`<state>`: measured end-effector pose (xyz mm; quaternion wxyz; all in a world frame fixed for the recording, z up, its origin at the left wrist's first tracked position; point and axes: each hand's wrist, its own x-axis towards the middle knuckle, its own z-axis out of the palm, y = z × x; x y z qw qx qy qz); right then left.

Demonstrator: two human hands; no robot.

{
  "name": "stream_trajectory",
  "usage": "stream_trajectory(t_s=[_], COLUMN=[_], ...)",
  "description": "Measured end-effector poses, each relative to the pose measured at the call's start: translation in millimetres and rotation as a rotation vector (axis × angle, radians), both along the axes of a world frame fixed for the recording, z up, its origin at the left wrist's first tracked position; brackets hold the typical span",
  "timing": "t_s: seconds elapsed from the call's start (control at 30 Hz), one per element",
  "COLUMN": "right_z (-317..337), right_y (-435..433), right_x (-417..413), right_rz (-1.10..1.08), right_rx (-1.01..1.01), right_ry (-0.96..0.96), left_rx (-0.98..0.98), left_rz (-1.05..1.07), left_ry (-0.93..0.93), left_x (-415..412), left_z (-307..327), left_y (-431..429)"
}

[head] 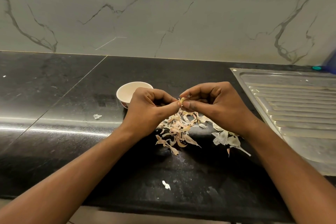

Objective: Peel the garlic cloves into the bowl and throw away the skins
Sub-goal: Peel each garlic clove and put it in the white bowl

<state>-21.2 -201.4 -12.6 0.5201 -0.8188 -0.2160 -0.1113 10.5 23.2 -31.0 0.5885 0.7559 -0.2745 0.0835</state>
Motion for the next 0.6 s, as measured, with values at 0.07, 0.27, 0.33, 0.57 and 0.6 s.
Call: stream_trajectory(t_s=[0.07, 0.27, 0.33, 0.57, 0.6], right_z=[-1.8, -1.9, -0.6, -0.7, -0.7], right_y=[0.7, 1.9, 1.0, 0.5, 0.5], right_x=[0.5, 1.6, 1.3, 2.2, 2.2], right_rz=[0.005, 0.052, 0.056, -0.001, -0.006], right_rx=[-0.02, 0.049, 0.086, -0.007, -0.027], right_ry=[-0.022, -0.004, 0.006, -0.054, -0.066], left_rx=[0.005, -0.034, -0.058, -0.14, -0.137], left_rz=[-0.004, -0.008, -0.002, -0.072, -0.077], left_ry=[0.004, 0.072, 0.105, 0.208, 0.209], left_x=[-0.3, 1.4, 3.2, 3.0, 2.6], left_z=[-0.9, -0.7, 0.0, 2.2, 2.5], left_y=[-0.3, -1.2, -1.0, 0.0, 0.3])
